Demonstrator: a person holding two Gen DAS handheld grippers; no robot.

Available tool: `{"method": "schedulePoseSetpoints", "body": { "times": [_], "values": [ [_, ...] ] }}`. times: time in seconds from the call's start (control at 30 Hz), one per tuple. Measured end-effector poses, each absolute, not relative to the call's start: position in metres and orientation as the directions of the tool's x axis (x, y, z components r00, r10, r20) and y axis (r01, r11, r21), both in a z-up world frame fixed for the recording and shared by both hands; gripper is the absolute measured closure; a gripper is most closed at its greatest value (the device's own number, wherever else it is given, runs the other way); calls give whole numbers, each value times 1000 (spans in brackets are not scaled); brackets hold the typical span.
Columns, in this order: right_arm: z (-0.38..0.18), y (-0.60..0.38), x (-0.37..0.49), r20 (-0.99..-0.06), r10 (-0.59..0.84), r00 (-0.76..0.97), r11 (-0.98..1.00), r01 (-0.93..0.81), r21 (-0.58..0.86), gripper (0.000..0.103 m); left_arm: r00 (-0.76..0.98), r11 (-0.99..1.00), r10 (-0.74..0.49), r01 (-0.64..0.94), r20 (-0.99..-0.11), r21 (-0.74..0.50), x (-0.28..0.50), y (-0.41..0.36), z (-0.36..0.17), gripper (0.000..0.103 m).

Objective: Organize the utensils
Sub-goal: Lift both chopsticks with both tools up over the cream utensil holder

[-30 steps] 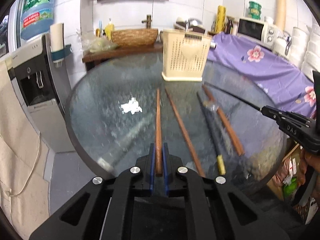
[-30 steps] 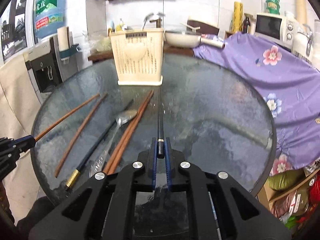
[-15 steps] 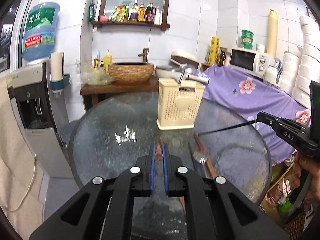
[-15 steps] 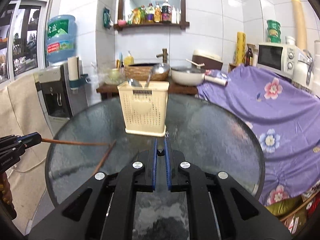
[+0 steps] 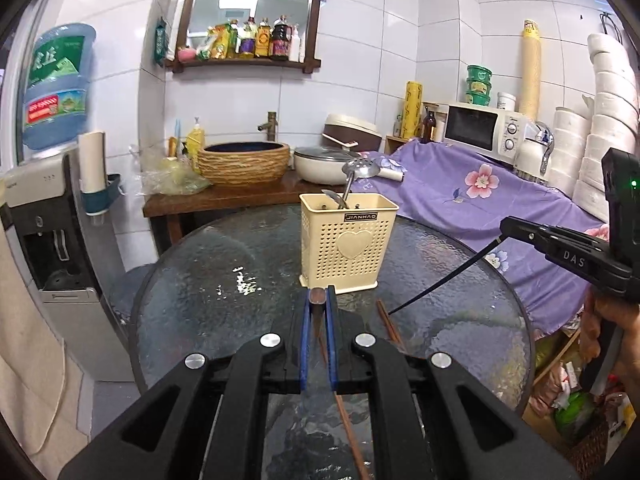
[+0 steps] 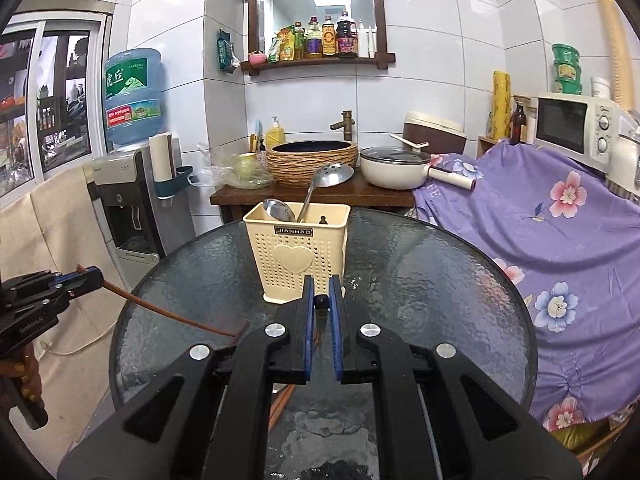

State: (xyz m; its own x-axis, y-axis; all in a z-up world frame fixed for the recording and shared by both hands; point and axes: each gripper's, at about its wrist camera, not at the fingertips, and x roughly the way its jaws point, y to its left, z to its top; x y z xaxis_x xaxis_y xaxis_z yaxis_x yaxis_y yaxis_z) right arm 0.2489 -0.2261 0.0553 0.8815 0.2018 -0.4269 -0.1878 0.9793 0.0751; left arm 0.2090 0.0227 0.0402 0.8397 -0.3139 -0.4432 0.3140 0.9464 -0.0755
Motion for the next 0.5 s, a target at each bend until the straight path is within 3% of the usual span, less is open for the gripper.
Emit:
{"method": "schedulePoseSetpoints", "body": {
  "times": [0.5],
  "values": [
    [97, -225, 310, -515, 317, 796, 946, -303, 114, 95, 770, 897, -431, 423, -470, -129, 260, 21, 78, 96]
  ]
}}
